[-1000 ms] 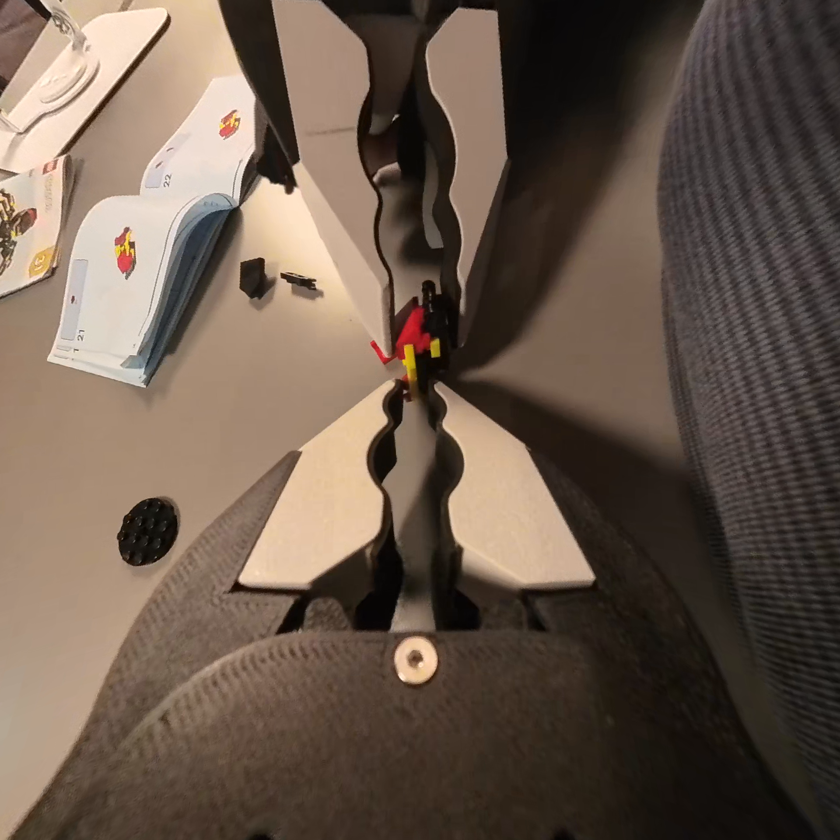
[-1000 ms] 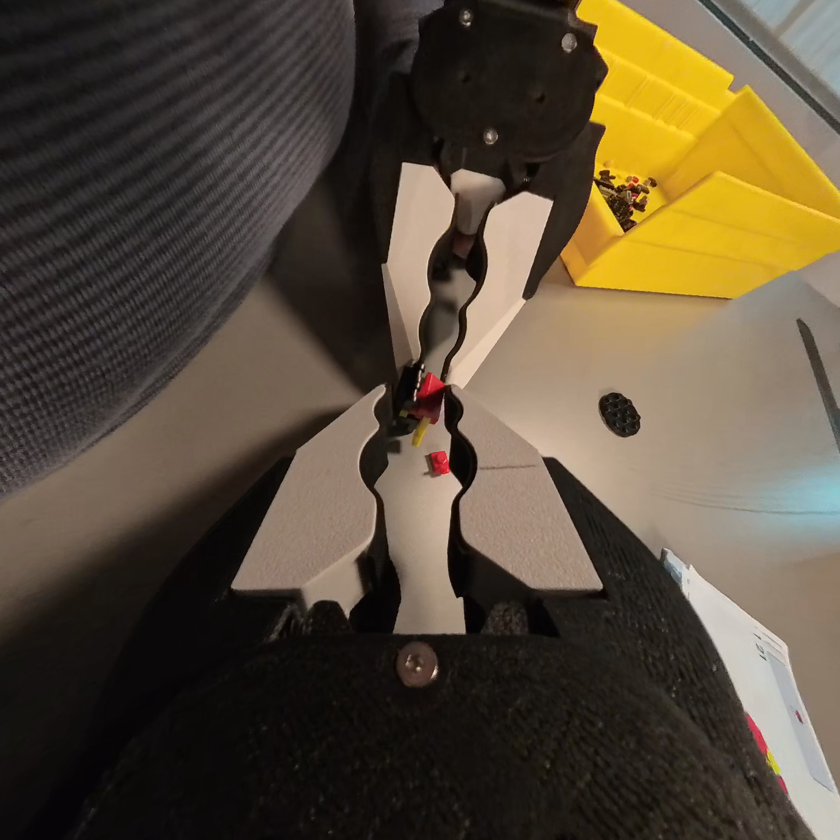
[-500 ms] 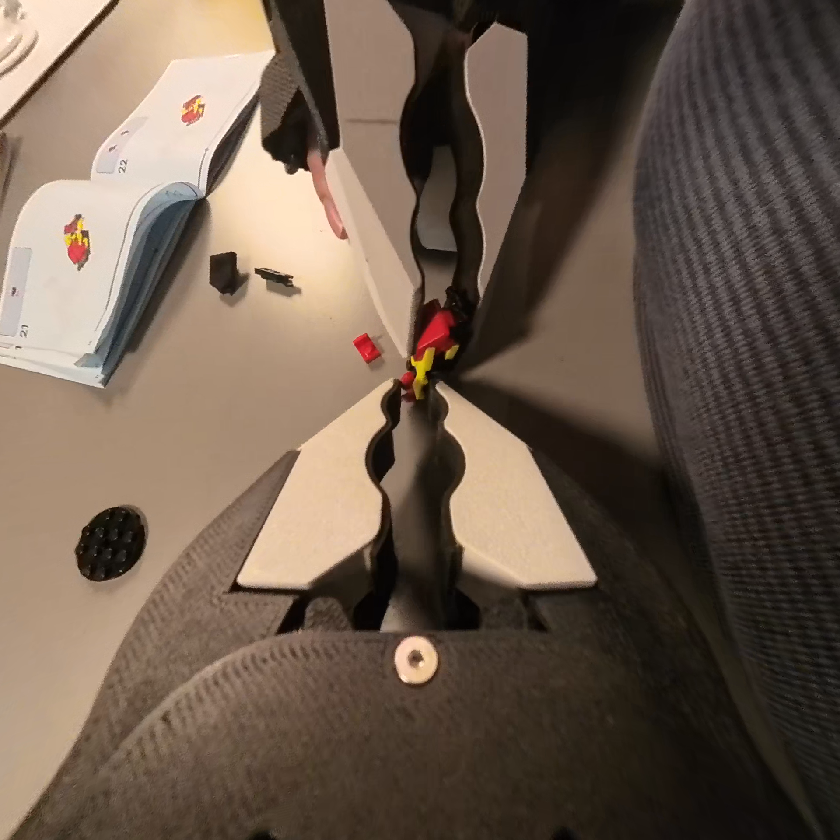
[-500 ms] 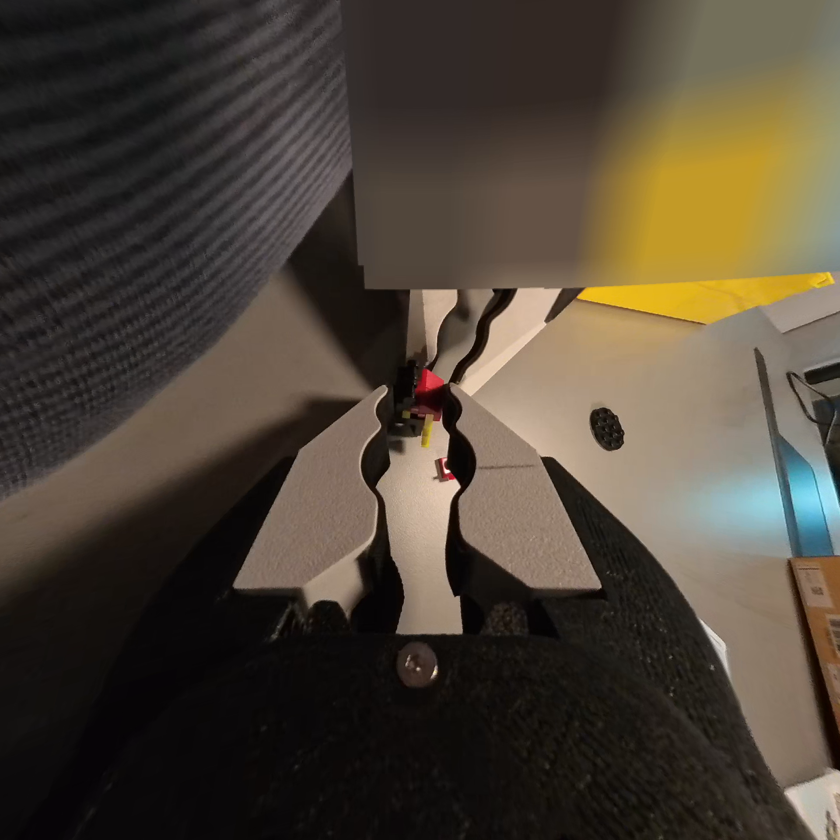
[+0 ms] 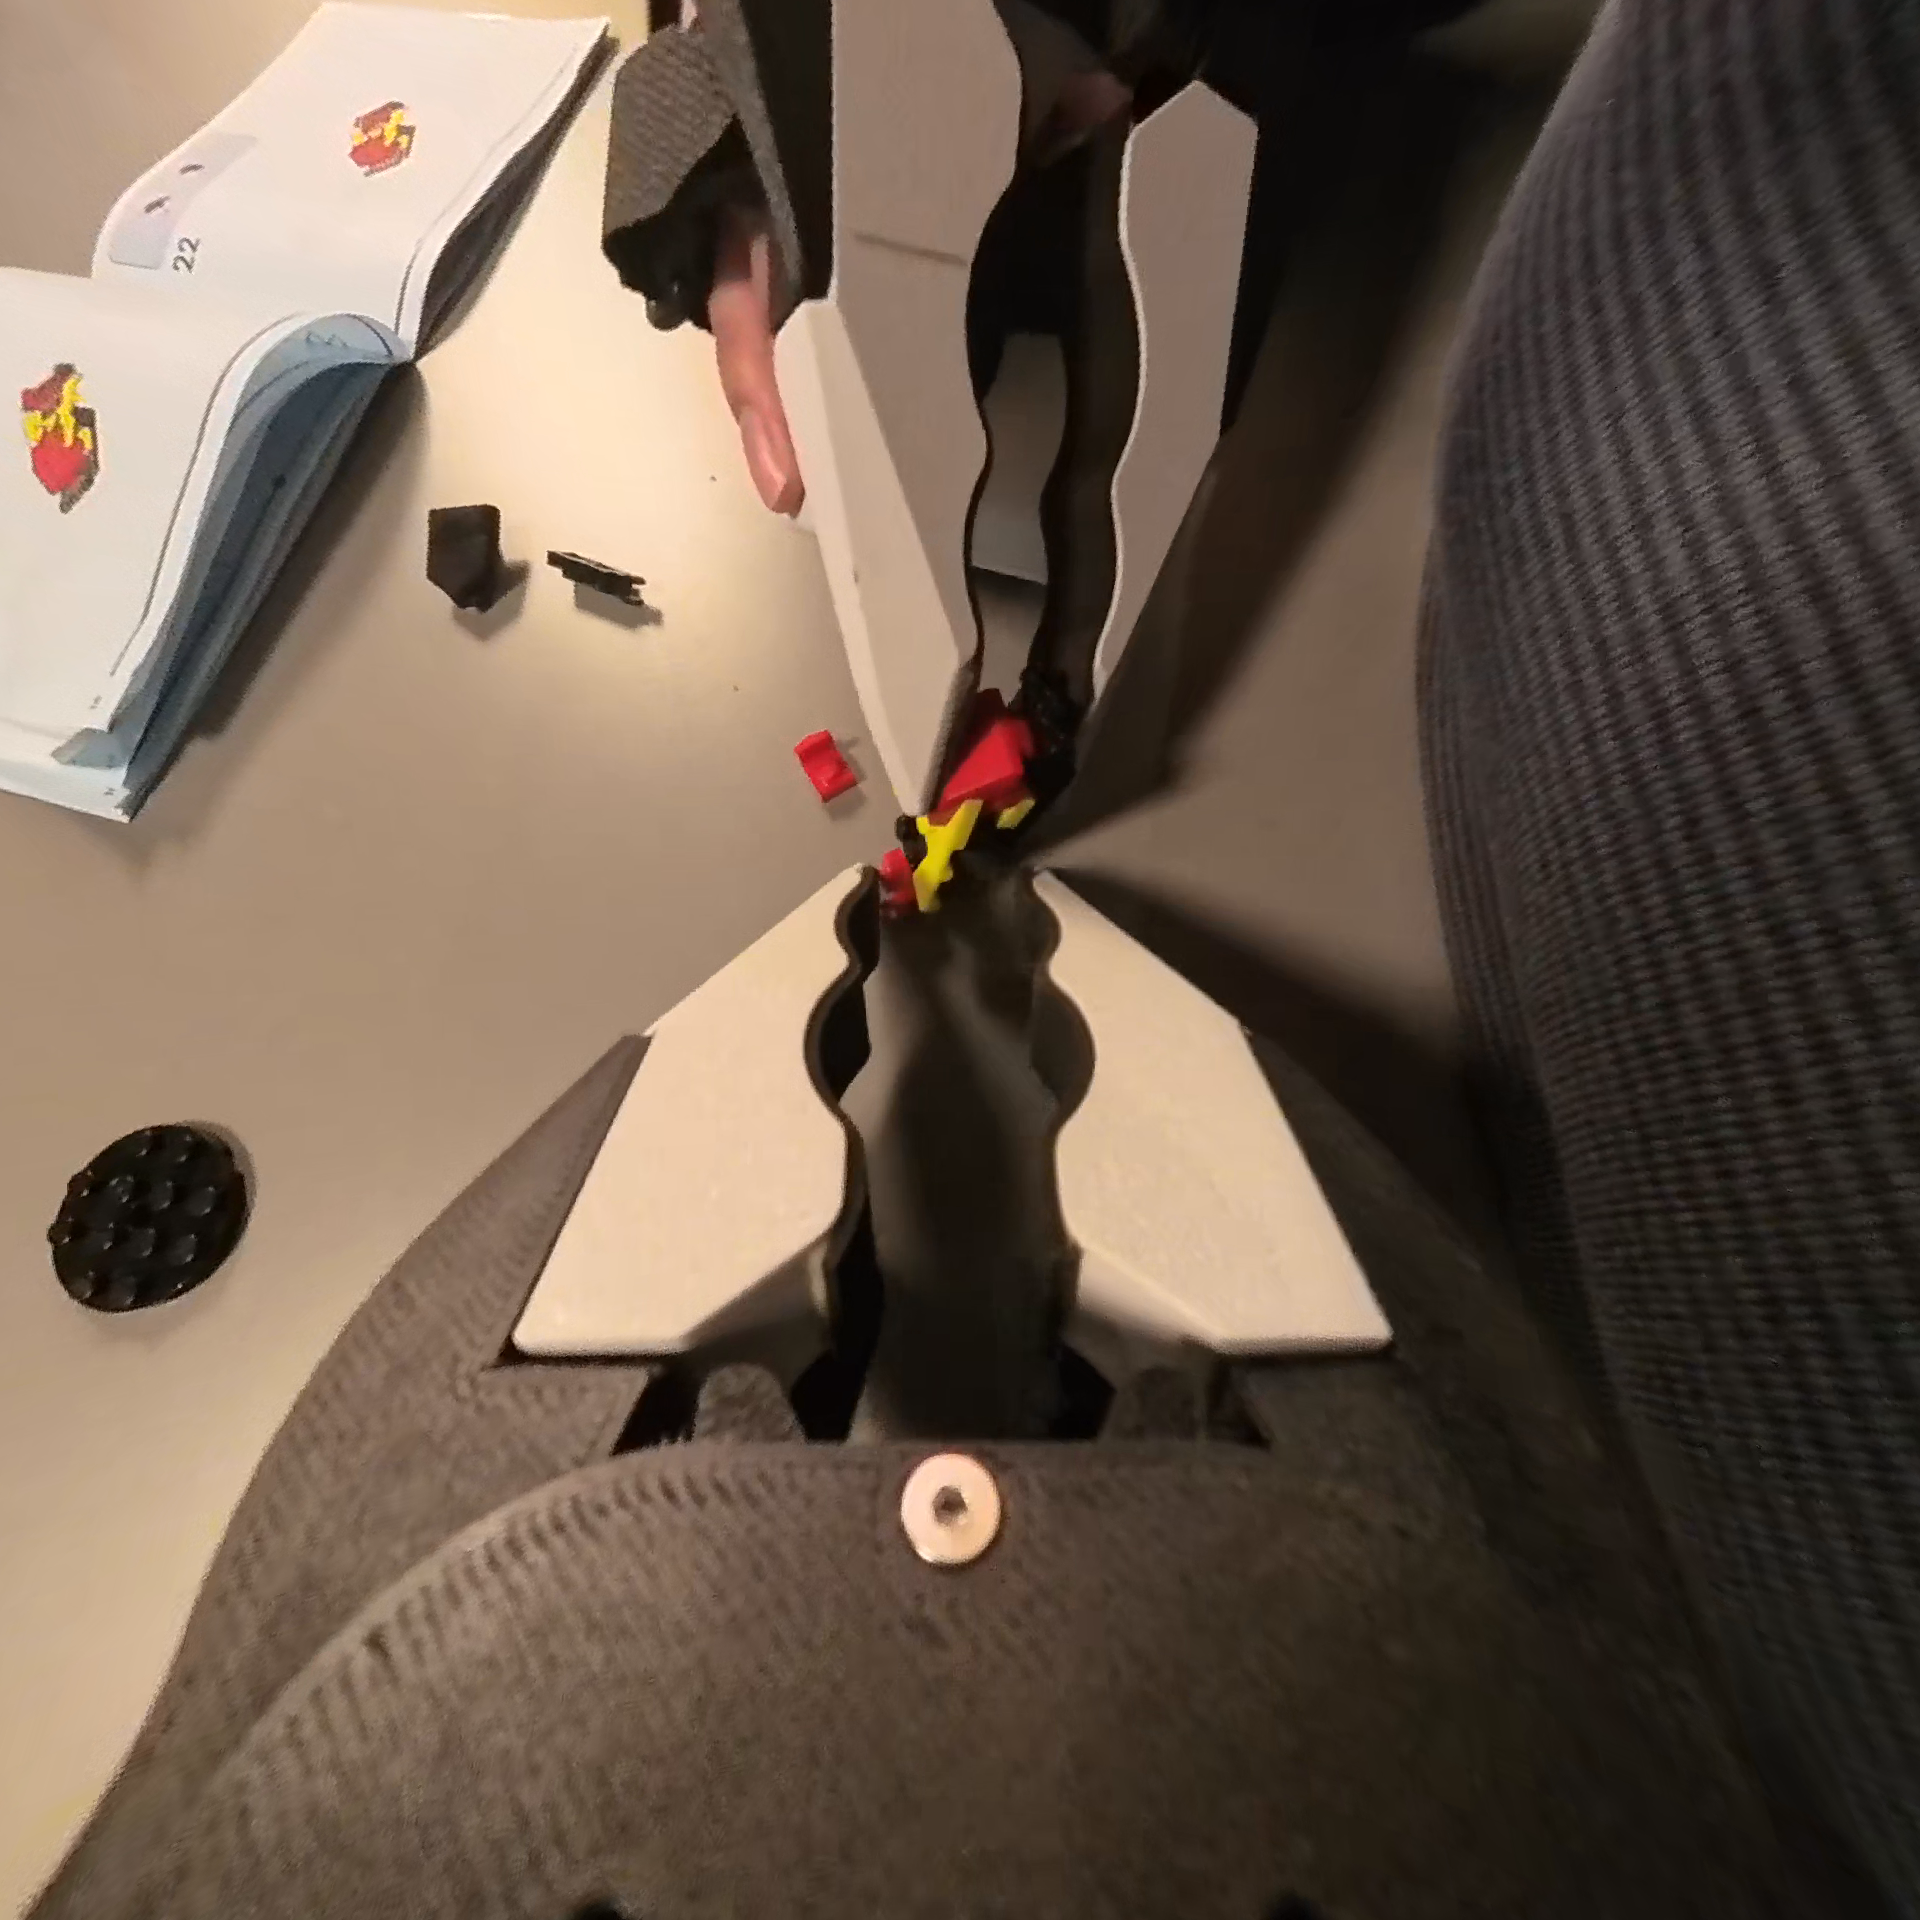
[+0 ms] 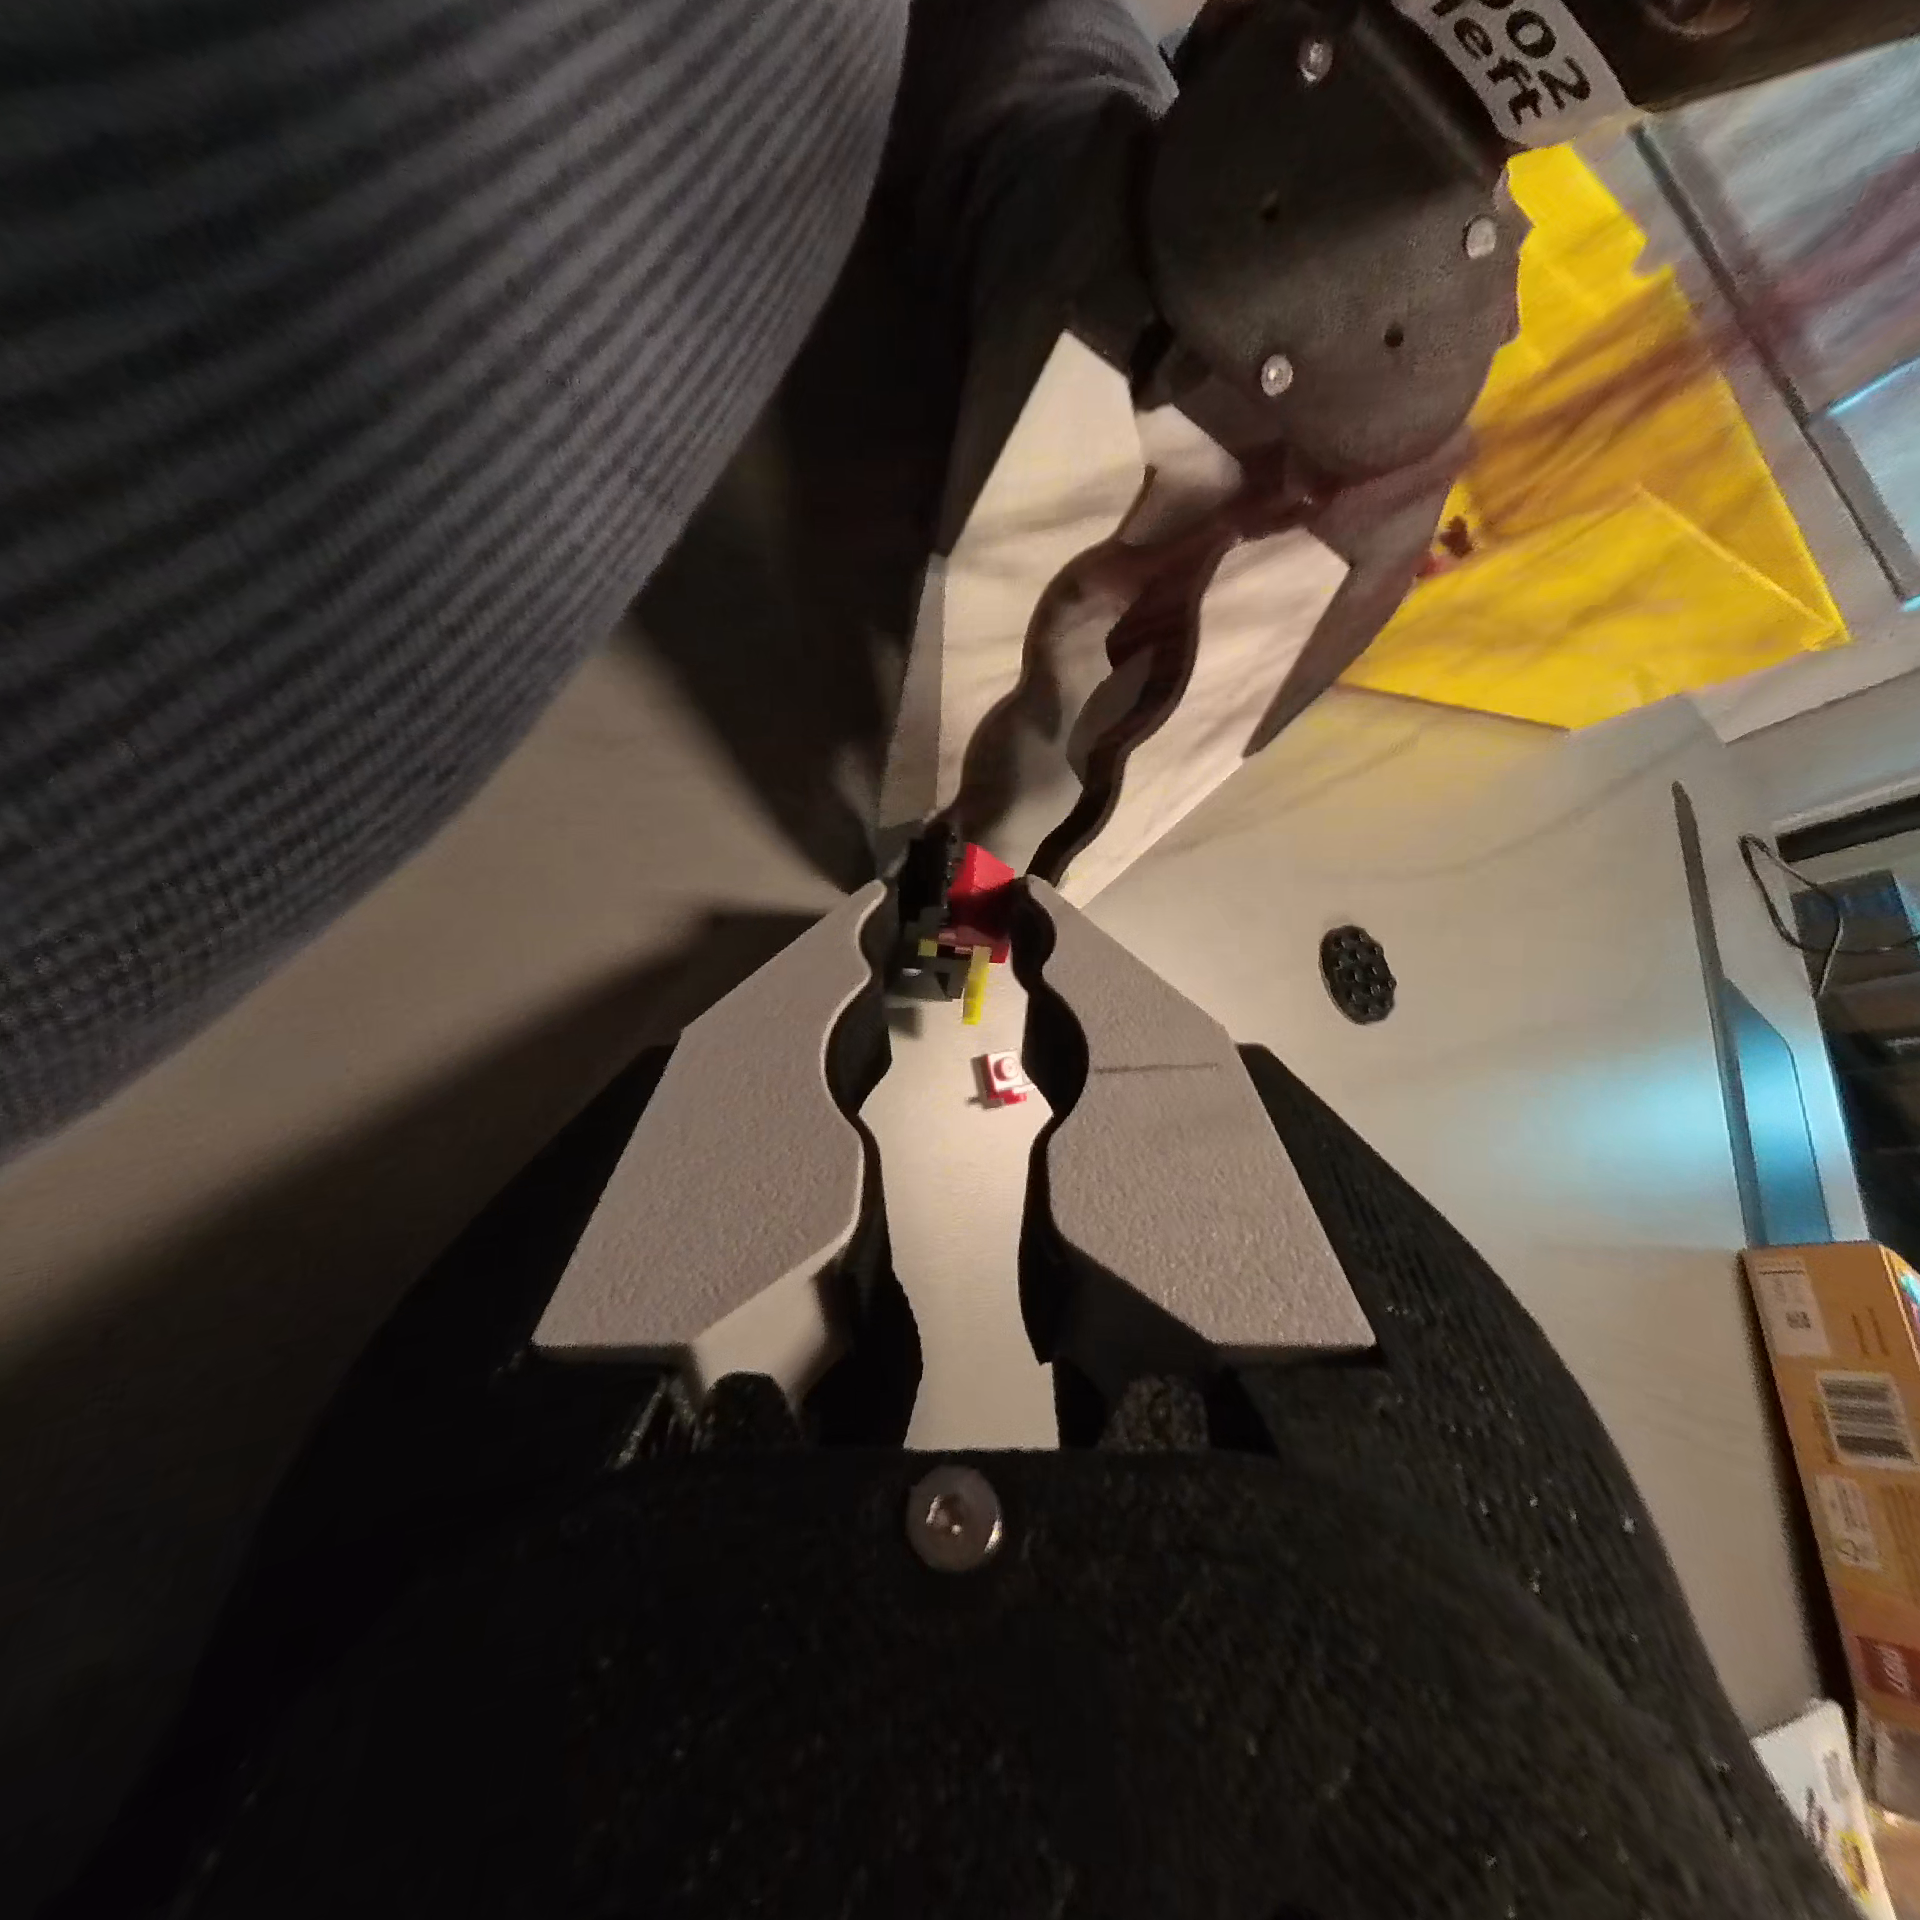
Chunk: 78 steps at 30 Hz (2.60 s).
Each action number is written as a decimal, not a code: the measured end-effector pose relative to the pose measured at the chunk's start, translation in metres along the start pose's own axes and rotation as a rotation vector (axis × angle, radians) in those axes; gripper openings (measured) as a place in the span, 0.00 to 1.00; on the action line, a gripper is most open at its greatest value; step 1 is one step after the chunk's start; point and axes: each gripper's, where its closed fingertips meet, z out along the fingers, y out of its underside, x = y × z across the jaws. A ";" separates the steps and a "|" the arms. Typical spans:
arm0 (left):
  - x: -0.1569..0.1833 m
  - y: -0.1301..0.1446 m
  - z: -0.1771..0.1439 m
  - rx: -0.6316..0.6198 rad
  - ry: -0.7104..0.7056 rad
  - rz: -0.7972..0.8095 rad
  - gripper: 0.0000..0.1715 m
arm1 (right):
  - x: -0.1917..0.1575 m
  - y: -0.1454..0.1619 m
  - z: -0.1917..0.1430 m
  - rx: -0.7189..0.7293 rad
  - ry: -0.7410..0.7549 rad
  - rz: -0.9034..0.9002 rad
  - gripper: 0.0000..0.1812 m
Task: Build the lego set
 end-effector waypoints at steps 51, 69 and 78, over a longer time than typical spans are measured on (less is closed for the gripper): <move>-0.013 -0.022 -0.024 0.126 -0.389 0.534 0.11 | 0.023 -0.016 0.000 0.002 0.310 -0.267 0.10; -0.016 -0.011 -0.026 0.152 -0.153 0.112 0.20 | 0.018 -0.004 0.003 -0.006 0.271 -0.239 0.10; -0.057 0.013 -0.034 0.067 -0.253 -0.069 0.22 | 0.026 0.001 0.004 -0.011 0.306 -0.241 0.10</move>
